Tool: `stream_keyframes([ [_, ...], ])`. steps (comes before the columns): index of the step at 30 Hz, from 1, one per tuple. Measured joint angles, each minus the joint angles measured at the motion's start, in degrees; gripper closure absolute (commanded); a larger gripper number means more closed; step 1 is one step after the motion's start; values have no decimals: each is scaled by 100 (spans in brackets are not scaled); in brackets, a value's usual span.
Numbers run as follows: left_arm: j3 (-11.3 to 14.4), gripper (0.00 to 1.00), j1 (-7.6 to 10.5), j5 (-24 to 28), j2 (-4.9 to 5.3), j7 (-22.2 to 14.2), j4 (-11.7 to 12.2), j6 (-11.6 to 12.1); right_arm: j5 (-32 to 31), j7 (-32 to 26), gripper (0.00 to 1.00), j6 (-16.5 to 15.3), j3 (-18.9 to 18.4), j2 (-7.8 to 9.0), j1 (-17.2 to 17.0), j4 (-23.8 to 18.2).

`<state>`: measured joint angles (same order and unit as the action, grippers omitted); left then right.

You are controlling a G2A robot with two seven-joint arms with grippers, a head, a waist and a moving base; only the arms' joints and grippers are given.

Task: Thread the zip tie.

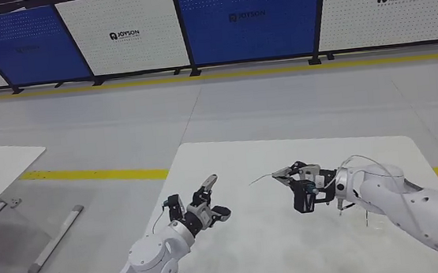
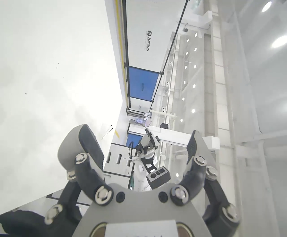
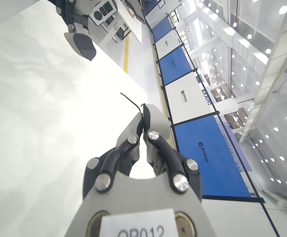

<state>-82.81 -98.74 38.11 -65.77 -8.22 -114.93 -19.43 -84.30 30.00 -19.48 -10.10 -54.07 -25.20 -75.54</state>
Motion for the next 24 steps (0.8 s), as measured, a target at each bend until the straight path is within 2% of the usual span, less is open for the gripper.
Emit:
stream_keyframes([
  [2,42,0,35,193,-13,94,-4,-4,-29,-26,100,2,-10,-5,-22,-40],
  [8,471,0,301,714,2,641,-11,-5,-565,-223,100,0,13,-110,-13,-340],
  [12,776,0,598,1024,45,1192,45,-5,-566,-351,100,0,38,-186,15,-391],
  [15,947,0,771,1195,85,1421,126,-5,-565,-331,100,0,36,-203,12,-363],
  [24,988,0,774,1225,80,1424,137,-3,-566,-329,100,0,36,-202,13,-363],
])
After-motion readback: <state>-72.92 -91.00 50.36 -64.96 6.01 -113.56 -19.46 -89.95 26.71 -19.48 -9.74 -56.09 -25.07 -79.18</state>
